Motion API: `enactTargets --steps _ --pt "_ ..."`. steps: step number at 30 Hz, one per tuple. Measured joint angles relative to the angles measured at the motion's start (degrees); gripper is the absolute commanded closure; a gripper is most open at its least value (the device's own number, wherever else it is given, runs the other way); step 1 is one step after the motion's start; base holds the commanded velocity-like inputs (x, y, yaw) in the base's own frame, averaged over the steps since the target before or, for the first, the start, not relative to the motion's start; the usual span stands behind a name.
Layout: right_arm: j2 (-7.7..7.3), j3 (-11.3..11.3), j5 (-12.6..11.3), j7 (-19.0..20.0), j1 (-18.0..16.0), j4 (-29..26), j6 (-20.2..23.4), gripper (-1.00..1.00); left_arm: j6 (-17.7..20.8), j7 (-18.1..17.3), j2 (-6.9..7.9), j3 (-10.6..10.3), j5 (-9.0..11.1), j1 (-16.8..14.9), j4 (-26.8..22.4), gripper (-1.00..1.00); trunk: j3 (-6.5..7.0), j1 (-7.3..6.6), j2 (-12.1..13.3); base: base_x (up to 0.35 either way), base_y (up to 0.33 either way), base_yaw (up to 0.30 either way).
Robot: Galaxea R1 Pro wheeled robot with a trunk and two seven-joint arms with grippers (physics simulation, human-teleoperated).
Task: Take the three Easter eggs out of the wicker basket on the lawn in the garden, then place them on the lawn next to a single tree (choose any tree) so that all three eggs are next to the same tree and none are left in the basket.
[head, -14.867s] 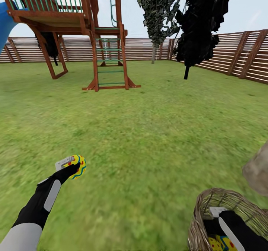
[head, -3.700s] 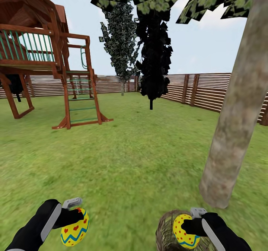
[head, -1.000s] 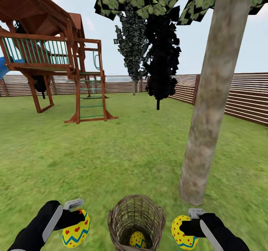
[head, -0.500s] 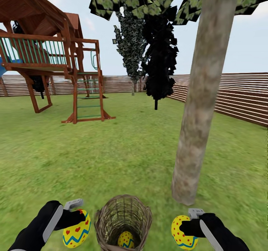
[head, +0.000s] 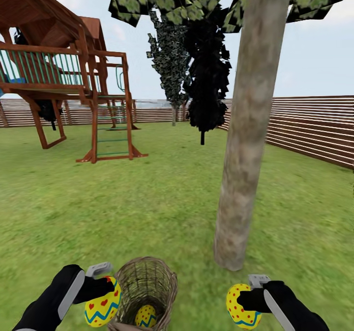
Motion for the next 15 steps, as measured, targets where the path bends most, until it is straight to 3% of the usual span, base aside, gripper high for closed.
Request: enactTargets --steps 4,12,15 --pt "0.05 0.0 0.0 0.0 0.0 -0.1 -0.1 1.0 0.1 -0.1 -0.03 0.0 0.0 0.0 0.0 1.0 0.0 0.0 0.0 0.0 -0.335 0.048" --pt "0.01 1.3 0.1 0.0 0.0 -0.1 -0.1 1.0 0.1 -0.1 -0.02 0.0 0.0 0.0 0.1 1.0 0.0 0.0 0.0 0.0 -0.335 0.276" --pt "0.0 1.2 0.1 0.0 0.0 -0.1 -0.1 1.0 0.0 -0.1 -0.11 0.0 0.0 0.0 0.9 1.0 0.0 0.0 0.0 0.0 -0.335 0.123"
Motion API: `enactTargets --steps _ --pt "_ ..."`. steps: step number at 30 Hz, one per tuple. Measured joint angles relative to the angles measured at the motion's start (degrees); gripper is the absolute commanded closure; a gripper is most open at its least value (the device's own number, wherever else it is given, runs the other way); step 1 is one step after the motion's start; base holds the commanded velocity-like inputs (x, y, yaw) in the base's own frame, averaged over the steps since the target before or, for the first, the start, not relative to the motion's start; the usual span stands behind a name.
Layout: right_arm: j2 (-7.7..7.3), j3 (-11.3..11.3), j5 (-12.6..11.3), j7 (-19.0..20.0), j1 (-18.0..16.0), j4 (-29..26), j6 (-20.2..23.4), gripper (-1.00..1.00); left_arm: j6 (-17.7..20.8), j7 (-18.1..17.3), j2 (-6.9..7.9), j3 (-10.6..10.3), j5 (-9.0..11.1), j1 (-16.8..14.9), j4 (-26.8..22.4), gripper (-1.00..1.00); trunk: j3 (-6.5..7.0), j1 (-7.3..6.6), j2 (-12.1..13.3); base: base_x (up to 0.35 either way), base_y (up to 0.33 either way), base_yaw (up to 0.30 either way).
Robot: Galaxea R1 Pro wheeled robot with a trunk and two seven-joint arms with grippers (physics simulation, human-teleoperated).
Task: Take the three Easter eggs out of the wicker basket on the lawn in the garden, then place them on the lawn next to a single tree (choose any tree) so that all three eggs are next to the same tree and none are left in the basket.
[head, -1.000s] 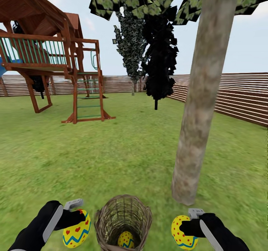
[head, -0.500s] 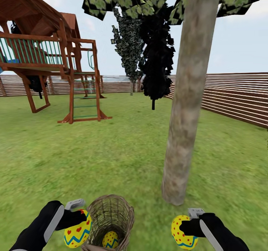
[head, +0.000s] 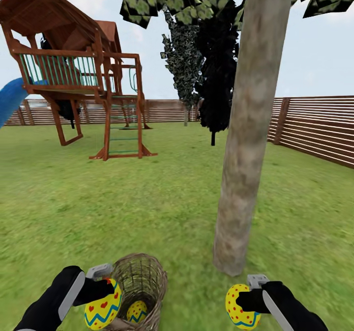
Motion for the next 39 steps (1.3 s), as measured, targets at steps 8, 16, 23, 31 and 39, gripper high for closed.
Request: enactTargets --steps 8,16,23,31,39 --pt "0.0 0.0 -0.1 0.0 0.0 -0.1 0.1 1.0 0.0 0.0 -0.36 0.0 0.0 0.0 0.1 1.0 0.0 0.0 0.0 0.0 -0.335 0.005" --pt "0.0 -0.1 -0.1 0.0 0.0 -0.1 0.1 1.0 0.1 -1.9 -0.32 0.0 0.3 0.0 0.2 1.0 0.0 0.0 0.0 0.015 -0.333 0.0" --pt "-0.07 -0.1 -0.1 0.0 0.0 0.0 0.1 1.0 0.1 -2.1 -0.33 0.0 0.2 0.0 0.2 1.0 0.0 -0.01 0.0 0.082 -0.323 0.0" --pt "-0.09 -0.1 -0.1 0.0 0.0 0.0 0.1 1.0 0.0 -2.1 -0.47 -0.1 0.1 0.0 0.7 1.0 0.0 -0.01 0.0 0.102 -0.322 0.0" --pt "-0.09 -0.1 -0.1 0.0 0.0 0.0 0.1 1.0 -0.9 -1.8 -2.1 -0.2 -0.1 0.0 2.3 1.0 0.0 -0.01 0.0 0.096 -0.322 0.0"
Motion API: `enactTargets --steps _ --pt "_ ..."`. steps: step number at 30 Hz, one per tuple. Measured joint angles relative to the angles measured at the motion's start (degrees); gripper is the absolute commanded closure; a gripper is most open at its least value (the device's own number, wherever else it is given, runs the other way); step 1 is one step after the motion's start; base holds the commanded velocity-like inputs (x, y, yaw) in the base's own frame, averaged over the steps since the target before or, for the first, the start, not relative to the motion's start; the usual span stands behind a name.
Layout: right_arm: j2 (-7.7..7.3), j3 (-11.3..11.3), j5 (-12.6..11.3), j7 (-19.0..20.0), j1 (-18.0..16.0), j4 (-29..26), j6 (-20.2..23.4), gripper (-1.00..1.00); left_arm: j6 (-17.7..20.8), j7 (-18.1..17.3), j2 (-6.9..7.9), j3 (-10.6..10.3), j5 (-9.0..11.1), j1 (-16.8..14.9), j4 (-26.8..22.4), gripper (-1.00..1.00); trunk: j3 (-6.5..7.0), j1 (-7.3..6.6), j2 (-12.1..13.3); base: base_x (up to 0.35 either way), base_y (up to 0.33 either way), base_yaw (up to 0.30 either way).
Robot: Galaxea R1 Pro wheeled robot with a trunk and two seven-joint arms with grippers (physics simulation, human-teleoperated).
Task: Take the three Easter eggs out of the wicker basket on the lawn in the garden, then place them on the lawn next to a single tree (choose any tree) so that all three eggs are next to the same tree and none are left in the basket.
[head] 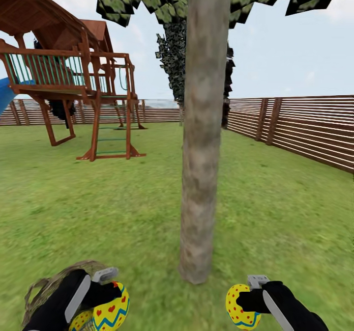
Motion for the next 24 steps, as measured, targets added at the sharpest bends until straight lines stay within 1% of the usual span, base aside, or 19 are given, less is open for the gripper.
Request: enactTargets --steps 2,16,19,24 --pt "0.0 0.1 0.0 0.0 0.0 0.0 -0.1 1.0 -0.4 0.0 -0.1 0.0 0.0 0.0 0.7 1.0 0.0 0.0 0.0 0.086 -0.322 0.0" --pt "-0.09 0.2 0.0 0.2 0.0 -0.1 -0.1 1.0 -0.5 0.0 -0.12 0.0 0.0 0.0 0.8 1.0 0.0 0.0 0.0 0.089 -0.32 0.0" --pt "-0.09 0.2 0.0 0.2 0.0 -0.1 -0.2 1.0 -0.5 0.1 -0.12 0.0 -0.1 0.0 0.8 1.0 0.0 0.01 0.0 0.048 -0.125 0.0" --pt "-0.09 0.2 0.0 0.2 0.0 -0.1 -0.2 1.0 -0.4 0.1 -0.12 0.0 -0.1 0.0 0.8 1.0 0.0 0.01 0.0 0.003 -0.007 0.0"
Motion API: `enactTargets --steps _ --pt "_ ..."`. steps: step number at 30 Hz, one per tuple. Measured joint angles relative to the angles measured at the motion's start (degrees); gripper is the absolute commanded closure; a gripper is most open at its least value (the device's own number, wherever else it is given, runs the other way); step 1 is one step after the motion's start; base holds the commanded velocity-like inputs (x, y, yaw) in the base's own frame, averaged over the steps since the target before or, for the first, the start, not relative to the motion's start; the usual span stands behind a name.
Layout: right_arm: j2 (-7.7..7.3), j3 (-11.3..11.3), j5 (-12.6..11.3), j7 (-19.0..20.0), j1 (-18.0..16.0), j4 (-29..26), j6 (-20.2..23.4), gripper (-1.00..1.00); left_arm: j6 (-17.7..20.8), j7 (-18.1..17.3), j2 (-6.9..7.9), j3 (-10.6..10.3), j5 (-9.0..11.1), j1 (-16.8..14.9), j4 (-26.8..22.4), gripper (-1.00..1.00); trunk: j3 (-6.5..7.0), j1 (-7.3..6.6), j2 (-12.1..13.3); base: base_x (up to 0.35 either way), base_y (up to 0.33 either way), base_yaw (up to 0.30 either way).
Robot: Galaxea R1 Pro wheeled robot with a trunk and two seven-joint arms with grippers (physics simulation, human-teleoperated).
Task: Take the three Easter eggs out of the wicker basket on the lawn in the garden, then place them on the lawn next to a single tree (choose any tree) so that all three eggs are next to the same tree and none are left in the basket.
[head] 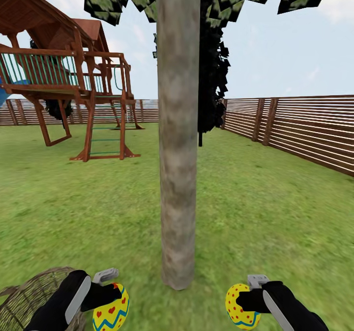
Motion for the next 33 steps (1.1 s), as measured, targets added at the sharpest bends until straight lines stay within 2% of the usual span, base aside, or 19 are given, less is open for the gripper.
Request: enactTargets --steps 16,33 --pt "-0.09 -0.1 0.0 0.1 0.0 -0.1 0.2 1.0 0.1 -0.4 -0.09 0.0 0.1 0.0 0.4 1.0 0.0 0.0 0.0 0.0 0.0 0.0" --pt "-0.09 0.0 0.0 0.1 0.0 -0.2 0.1 1.0 -0.1 0.1 -0.09 0.1 0.0 0.0 0.4 1.0 -3.05 3.73 -6.8 0.0 0.0 0.0"
